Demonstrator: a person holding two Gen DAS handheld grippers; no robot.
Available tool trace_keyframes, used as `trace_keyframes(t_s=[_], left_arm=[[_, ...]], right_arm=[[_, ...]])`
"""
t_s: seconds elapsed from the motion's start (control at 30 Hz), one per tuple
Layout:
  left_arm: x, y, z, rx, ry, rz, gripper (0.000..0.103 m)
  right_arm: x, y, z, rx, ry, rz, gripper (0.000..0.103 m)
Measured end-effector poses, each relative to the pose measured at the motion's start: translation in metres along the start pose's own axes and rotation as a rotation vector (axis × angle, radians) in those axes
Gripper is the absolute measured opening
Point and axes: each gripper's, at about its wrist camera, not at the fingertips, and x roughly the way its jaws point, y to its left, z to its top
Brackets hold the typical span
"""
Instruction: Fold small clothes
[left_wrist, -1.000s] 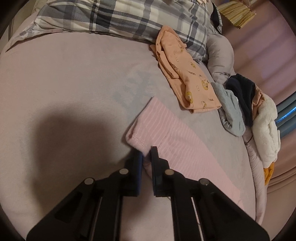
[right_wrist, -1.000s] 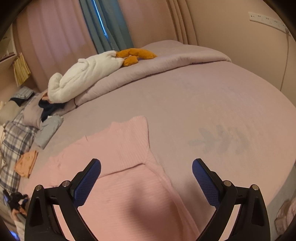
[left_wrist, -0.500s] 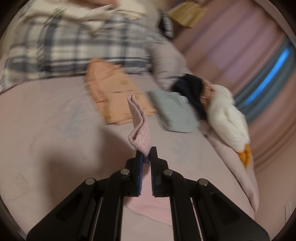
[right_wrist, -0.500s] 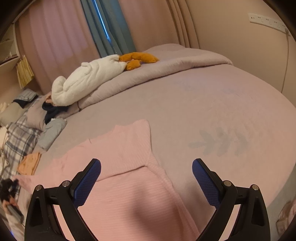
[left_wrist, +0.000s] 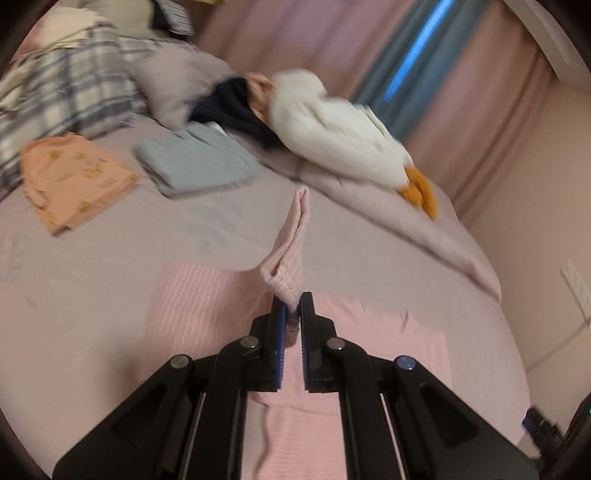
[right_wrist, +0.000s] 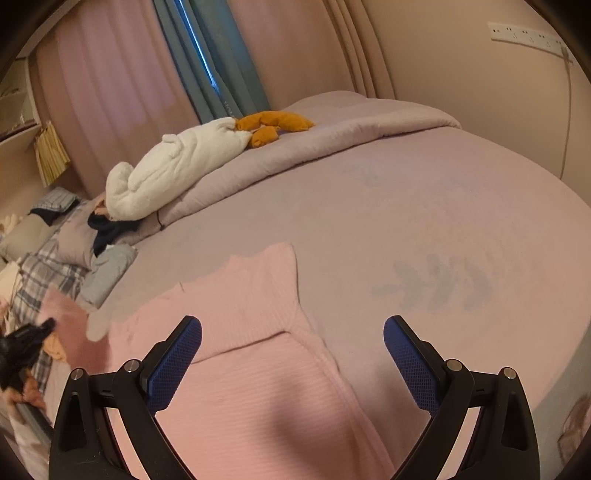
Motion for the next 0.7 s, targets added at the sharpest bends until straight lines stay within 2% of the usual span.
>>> trace_keyframes(t_s=[0.17, 0.27, 0.4, 0.53, 0.63, 0.67, 0.7], left_arm=[[0.043, -0.017, -0.032, 0.055, 0.126, -0.027, 0.006], [0.064, -0.023, -0.052, 0.103, 0.185, -0.025, 0.007], [0.088, -0.02, -0.07, 0.116, 0.273, -0.006, 0.008], [0.088, -0.017, -0.074, 0.108, 0.29, -0.022, 0.013], [0.073, -0.016, -0.066, 0.079, 0.289, -0.097, 0.035], [0.065, -0.017, -0.062, 0.065, 0.276, -0.123, 0.047], [0.055, -0.017, -0.058, 0.054, 0.252, -0.145, 0.052]], right_arm=[[0.006, -0.001, -0.003, 0.004, 0.023, -0.002, 0.098], [0.011, -0.001, -0.006, 0.003, 0.045, -0.003, 0.098], [0.017, -0.001, -0.009, 0.009, 0.073, -0.015, 0.098], [0.021, -0.001, -0.011, 0.01, 0.09, -0.008, 0.098], [0.023, 0.002, -0.011, 0.001, 0.099, -0.005, 0.098], [0.024, 0.003, -0.01, 0.0, 0.103, -0.001, 0.098], [0.026, 0.004, -0.01, 0.0, 0.106, 0.004, 0.098]])
